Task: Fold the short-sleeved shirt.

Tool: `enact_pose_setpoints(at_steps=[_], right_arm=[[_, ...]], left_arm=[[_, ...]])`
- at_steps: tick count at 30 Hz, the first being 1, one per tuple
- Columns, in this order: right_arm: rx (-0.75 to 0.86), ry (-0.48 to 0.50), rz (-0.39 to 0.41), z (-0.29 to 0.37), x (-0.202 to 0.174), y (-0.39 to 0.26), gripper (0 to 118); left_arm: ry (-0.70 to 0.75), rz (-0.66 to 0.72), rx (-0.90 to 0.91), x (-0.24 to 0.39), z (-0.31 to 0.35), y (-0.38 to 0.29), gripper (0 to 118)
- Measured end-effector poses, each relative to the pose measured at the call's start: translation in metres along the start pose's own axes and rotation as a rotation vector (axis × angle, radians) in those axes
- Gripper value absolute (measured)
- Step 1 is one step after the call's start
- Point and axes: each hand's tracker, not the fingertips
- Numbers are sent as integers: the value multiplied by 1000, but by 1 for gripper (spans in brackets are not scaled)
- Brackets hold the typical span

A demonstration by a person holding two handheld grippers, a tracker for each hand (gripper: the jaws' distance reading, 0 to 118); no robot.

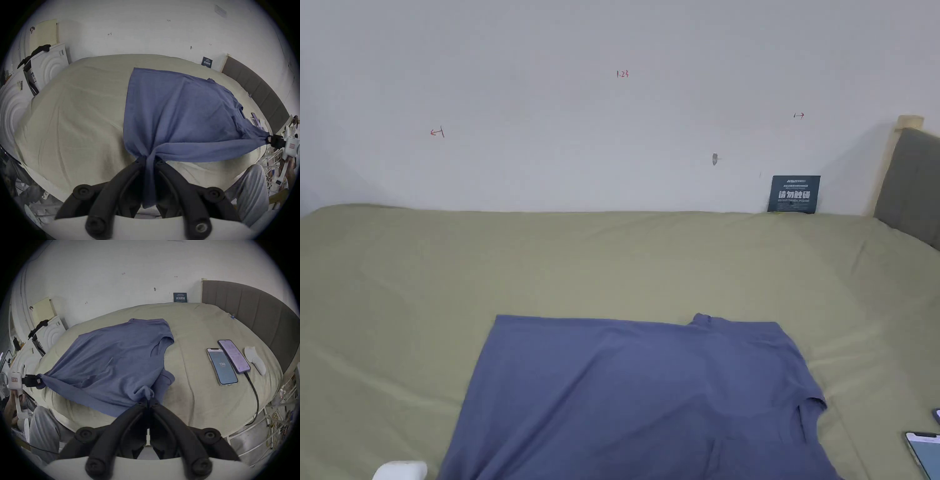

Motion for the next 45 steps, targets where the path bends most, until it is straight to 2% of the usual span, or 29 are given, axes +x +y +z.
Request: enact_pose_setpoints(at_steps=[1,2,3,4,5,6,13,14,15,16,17,19,23,30,32,33,34,35,36,37,41,43,44,45], right_arm=[[2,2,0,1,-2,1,8],[3,-2,2,3,-4,3,18],[5,-31,7,4,-6,5,53],[3,-26,4,6,-6,8,81],[20,-6,-16,10,-6,10,99],[73,2,-26,17,-9,14,104],[219,-14,4,52,-36,46,102],[246,-29,25,56,-40,48,93],[284,-43,62,62,-45,49,59],[308,-64,93,66,-51,49,21],[318,-75,105,68,-55,48,2],[343,-77,109,73,-62,46,2],[321,-46,79,71,-59,45,2],[199,-27,49,51,-44,30,2],[177,-37,45,47,-42,24,2],[165,-38,43,45,-41,22,2],[149,-34,42,42,-39,20,2],[139,-35,43,40,-38,19,2],[127,-40,46,38,-38,19,2],[126,-41,47,37,-38,19,2],[90,-37,27,26,-29,21,2],[63,-40,16,20,-23,21,2],[53,-40,11,18,-21,21,2],[45,-43,7,16,-20,20,2]], left_arm=[[6,10,13,2,4,-1,15],[23,14,24,4,7,0,41],[19,17,21,3,9,1,100],[1,25,20,3,13,2,118],[-16,41,71,6,28,5,113],[3,37,65,10,38,10,113],[15,56,255,24,71,27,112],[9,75,249,26,75,30,108],[-19,101,273,26,81,30,81],[-20,99,329,27,87,29,37],[5,81,353,31,90,29,0],[56,46,430,38,96,24,0],[44,44,376,24,92,27,0],[51,27,90,-7,56,1,0],[52,22,57,-14,43,-8,0],[47,28,51,-13,40,-13,12],[39,32,26,-14,34,-15,49],[33,40,-15,-15,26,-16,95],[23,44,-47,-17,17,-17,118],[-24,50,12,-16,17,-16,114],[17,46,-48,-13,-4,-16,113],[49,13,-72,-7,-17,-14,109],[69,-10,-84,-6,-22,-13,99],[93,-47,-98,-7,-27,-11,64]])
